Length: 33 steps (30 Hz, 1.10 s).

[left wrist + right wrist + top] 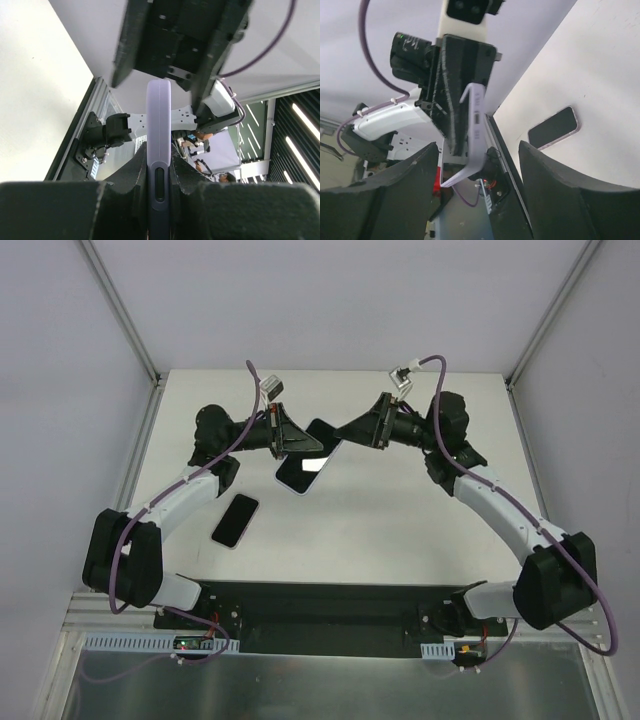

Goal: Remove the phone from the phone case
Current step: Remove the phone case from the phone.

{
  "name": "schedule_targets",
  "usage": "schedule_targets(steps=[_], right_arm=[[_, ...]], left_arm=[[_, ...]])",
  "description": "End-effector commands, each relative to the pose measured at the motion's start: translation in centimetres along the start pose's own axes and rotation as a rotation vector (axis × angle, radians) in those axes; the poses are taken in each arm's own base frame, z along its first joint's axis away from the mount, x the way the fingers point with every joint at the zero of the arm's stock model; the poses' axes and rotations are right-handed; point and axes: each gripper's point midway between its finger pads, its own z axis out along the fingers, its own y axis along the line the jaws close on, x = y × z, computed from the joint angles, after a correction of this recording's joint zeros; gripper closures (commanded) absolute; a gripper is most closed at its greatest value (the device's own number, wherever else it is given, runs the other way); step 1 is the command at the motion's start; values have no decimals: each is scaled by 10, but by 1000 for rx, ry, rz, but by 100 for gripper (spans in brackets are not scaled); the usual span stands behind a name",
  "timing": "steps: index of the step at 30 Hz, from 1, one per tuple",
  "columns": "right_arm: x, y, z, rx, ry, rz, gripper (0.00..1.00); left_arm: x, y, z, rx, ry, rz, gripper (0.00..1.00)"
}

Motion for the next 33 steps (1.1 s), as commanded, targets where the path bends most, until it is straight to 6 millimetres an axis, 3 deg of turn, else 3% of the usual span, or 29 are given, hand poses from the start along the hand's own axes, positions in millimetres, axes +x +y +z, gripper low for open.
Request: schedule_targets(steps=[1, 3, 12, 20, 22, 23, 24, 31, 33], right_arm=[[-22, 15, 2, -166, -62, 59, 36], [-23, 20, 3, -223, -47, 138, 44], [-32, 25, 9, -413, -64, 202, 66], [-20, 26, 6, -417, -14, 187, 59], [-16, 25, 5, -413, -8, 187, 50], [-13, 22, 4, -407, -5, 193, 40], [-11, 21, 4, -403, -2, 196, 38], [-1, 10, 8, -358, 28, 212, 36], [-1, 11, 9, -361, 31, 208, 42]], left_arm=[[3, -33, -1, 90, 11, 136, 100], [2, -34, -1, 90, 6, 136, 100], [-1, -31, 0, 85, 0, 123, 100], [-10, -28, 4, 55, -19, 123, 100], [-12, -31, 5, 47, -22, 123, 100], [-14, -31, 5, 44, -23, 135, 100], [-15, -32, 5, 37, -24, 131, 100], [-19, -38, 5, 37, -36, 147, 100], [-19, -38, 5, 33, -42, 148, 100]])
